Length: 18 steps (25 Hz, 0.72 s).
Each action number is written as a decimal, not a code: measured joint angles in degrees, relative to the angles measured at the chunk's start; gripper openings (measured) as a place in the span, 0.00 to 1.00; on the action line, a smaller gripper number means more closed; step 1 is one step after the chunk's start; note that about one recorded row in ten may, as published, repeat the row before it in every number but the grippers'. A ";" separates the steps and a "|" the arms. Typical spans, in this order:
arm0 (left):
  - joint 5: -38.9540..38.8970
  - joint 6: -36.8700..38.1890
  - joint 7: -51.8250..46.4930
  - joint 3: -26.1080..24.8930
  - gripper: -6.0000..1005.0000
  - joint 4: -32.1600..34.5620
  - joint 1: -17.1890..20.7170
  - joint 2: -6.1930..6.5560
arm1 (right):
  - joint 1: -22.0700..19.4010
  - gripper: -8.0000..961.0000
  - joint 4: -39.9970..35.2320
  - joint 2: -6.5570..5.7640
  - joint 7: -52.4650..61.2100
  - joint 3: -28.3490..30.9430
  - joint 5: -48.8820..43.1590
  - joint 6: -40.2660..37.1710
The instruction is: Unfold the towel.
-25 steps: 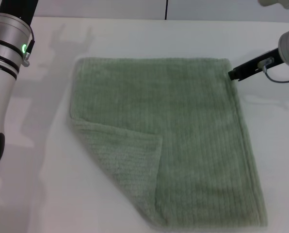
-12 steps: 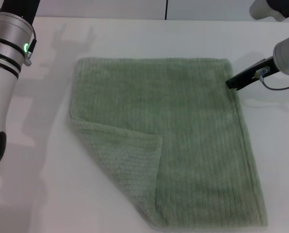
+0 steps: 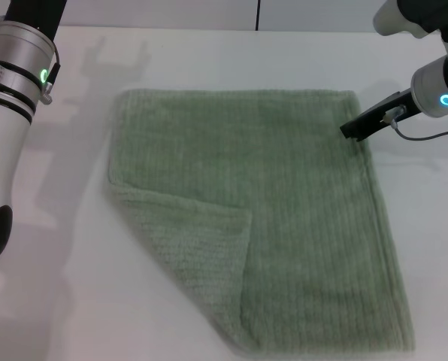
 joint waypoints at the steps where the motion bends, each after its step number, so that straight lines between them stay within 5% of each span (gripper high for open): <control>1: 0.00 0.00 0.00 0.00 0.84 -0.02 0.00 0.00 | 0.08 0.01 0.16 0.00 -0.15 0.00 0.02 -0.06; 18: 0.45 -0.09 -2.64 0.00 0.84 -0.04 0.36 0.00 | 1.67 0.01 4.01 0.03 -0.86 -0.41 0.06 -2.66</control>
